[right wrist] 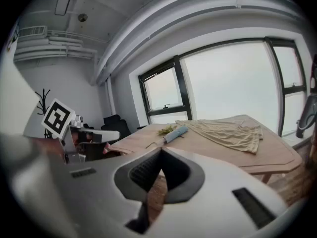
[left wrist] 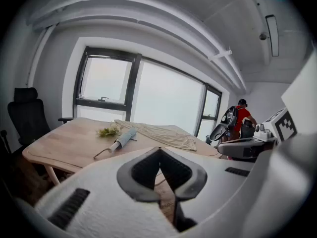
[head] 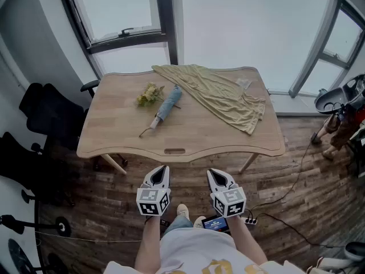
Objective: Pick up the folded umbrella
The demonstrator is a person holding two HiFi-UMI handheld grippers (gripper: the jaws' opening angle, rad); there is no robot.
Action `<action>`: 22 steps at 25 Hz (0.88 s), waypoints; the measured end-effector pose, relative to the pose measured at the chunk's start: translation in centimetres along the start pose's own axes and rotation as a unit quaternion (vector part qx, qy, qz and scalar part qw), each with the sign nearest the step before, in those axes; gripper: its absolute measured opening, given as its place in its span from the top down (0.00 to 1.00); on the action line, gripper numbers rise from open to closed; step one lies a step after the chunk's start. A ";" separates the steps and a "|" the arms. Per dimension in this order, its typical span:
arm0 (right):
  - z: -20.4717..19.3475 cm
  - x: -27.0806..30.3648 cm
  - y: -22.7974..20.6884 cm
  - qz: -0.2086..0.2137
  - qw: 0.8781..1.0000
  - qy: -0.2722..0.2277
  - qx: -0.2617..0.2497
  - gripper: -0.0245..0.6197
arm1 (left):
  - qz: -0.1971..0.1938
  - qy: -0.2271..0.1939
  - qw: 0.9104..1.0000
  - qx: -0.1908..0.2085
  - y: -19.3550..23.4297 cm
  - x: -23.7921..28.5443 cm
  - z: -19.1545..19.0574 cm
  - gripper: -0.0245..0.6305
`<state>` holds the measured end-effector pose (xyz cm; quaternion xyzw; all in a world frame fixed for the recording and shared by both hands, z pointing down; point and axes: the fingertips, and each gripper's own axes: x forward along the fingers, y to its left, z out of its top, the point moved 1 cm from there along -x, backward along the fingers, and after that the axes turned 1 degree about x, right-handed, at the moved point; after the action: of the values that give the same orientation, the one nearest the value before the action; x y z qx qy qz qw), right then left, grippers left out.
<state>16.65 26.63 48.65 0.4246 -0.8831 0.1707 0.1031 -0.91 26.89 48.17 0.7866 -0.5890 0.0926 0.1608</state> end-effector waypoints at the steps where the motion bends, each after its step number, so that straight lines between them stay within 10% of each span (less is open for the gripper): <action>1: 0.0 0.0 0.1 0.000 1.000 0.000 -0.001 0.95 | -0.001 0.000 1.000 0.002 0.0 -0.1 0.0 0.93; 22: 1.1 -1.2 0.5 0.000 1.000 -0.031 0.008 0.95 | 0.003 -0.013 1.000 -0.006 0.5 -1.5 0.6 0.93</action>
<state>16.98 27.36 47.10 0.4306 -0.8844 0.1647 0.0726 -1.81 27.85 47.19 0.7849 -0.5941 0.0795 0.1571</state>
